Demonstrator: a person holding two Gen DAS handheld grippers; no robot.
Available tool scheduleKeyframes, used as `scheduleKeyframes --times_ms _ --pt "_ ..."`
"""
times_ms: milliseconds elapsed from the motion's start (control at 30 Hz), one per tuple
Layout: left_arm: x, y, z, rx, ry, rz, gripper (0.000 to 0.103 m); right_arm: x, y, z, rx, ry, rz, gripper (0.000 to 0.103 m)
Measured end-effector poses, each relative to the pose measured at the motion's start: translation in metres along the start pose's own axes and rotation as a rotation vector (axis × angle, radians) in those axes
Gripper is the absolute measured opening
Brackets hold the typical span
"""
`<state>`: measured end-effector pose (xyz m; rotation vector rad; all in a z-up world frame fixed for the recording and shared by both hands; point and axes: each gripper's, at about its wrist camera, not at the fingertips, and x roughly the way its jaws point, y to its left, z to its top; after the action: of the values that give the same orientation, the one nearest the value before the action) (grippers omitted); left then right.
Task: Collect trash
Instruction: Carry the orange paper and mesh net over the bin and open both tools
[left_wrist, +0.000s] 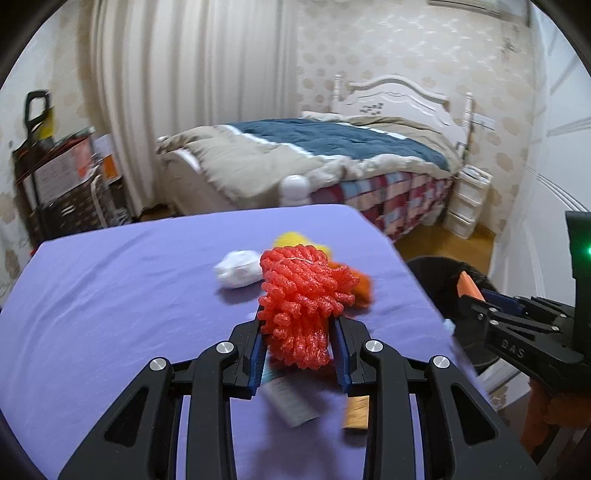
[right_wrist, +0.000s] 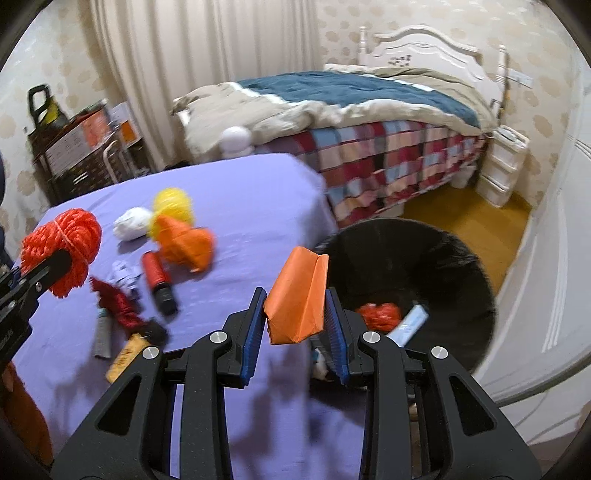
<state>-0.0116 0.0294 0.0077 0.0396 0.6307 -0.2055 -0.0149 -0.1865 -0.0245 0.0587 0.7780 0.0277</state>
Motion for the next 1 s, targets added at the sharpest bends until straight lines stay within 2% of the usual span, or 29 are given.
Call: scheduleKeyframes --times_ms 200,400,633,867,933,967,1000 --pt "0.019 -0.048 0.011 0.056 -0.006 -0.07 0.031 0.002 -0.041 0.006 0.044 -0.015 -0.065 0.031" --pt "0.052 -0.094 0.02 0.118 0.018 -0.105 0.031 0.017 -0.073 0.009 0.079 -0.004 -0.104 0.031" --pt "0.085 -0.131 0.026 0.162 0.05 -0.117 0.031 0.031 -0.101 0.01 0.11 0.006 -0.121 0.031" --pt "0.109 -0.152 0.028 0.199 0.076 -0.107 0.032 0.045 -0.119 0.012 0.139 0.015 -0.128 0.032" --pt "0.115 -0.155 0.028 0.204 0.086 -0.104 0.034 0.048 -0.124 0.011 0.149 0.018 -0.13 0.033" --pt "0.117 -0.157 0.027 0.207 0.093 -0.1 0.039 0.05 -0.126 0.011 0.153 0.019 -0.132 0.033" --pt "0.119 -0.157 0.026 0.211 0.1 -0.096 0.049 0.051 -0.128 0.011 0.159 0.019 -0.133 0.034"
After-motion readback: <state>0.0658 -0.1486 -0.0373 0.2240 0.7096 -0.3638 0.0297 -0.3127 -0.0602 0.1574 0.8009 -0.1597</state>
